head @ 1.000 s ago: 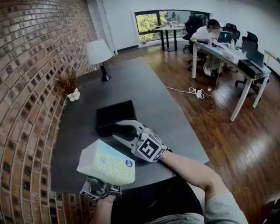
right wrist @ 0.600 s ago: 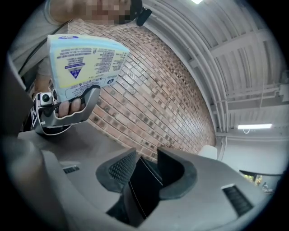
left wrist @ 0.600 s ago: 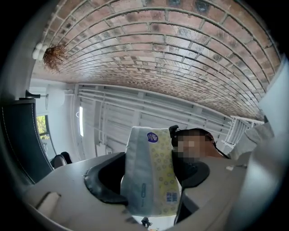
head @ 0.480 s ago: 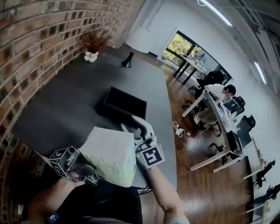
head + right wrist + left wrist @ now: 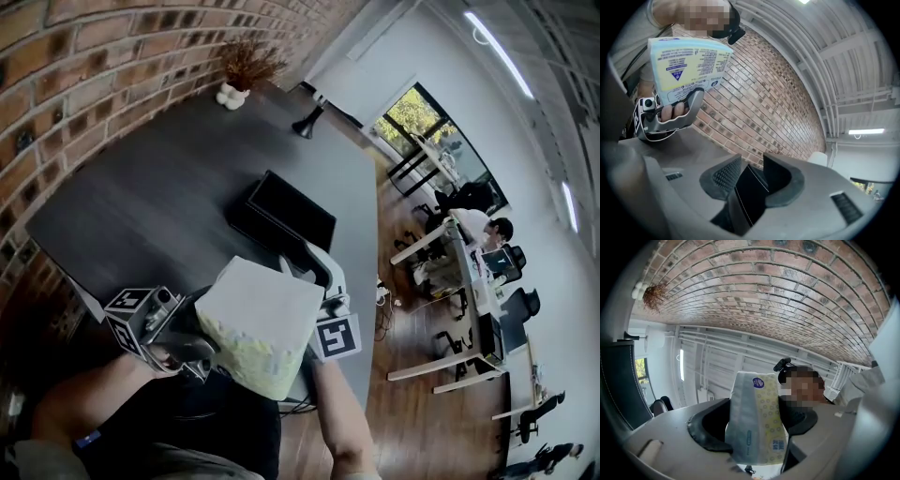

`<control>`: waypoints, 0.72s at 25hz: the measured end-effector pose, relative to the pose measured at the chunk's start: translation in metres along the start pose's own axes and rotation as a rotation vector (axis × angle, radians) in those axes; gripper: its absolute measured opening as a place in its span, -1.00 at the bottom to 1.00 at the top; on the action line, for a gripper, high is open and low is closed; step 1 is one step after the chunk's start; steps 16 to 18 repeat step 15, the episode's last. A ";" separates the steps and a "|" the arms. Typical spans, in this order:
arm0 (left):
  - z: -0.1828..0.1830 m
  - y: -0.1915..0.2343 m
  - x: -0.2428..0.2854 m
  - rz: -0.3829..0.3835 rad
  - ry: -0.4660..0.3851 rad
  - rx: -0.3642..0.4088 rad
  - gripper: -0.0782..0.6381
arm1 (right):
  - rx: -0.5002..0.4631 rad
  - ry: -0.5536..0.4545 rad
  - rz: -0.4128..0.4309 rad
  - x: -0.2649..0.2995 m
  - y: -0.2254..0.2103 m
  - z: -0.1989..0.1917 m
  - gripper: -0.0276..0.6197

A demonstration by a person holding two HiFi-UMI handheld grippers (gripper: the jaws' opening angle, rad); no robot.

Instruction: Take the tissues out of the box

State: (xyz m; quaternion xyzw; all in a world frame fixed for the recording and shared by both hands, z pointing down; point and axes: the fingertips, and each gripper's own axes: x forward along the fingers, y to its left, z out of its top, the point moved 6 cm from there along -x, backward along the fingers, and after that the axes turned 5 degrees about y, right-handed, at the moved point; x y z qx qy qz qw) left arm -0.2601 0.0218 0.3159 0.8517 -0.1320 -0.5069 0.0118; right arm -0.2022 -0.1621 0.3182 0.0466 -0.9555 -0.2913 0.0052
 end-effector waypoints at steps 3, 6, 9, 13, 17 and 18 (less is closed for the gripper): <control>0.001 -0.001 0.002 -0.004 -0.002 -0.001 0.13 | -0.004 0.001 0.002 0.000 0.000 0.000 -0.46; 0.002 -0.003 0.006 -0.013 -0.004 -0.003 0.13 | -0.004 -0.001 0.002 0.000 0.000 0.001 -0.46; 0.002 -0.004 0.008 -0.017 -0.004 -0.004 0.13 | -0.003 -0.002 0.004 0.000 0.000 0.001 -0.46; 0.001 -0.004 0.006 -0.013 -0.004 -0.003 0.13 | -0.003 0.001 0.008 0.000 0.002 0.001 -0.46; 0.001 -0.002 0.005 -0.011 -0.004 -0.001 0.13 | -0.006 0.002 0.010 0.000 0.002 0.001 -0.46; 0.001 -0.002 0.005 -0.011 -0.004 -0.001 0.13 | -0.006 0.002 0.010 0.000 0.002 0.001 -0.46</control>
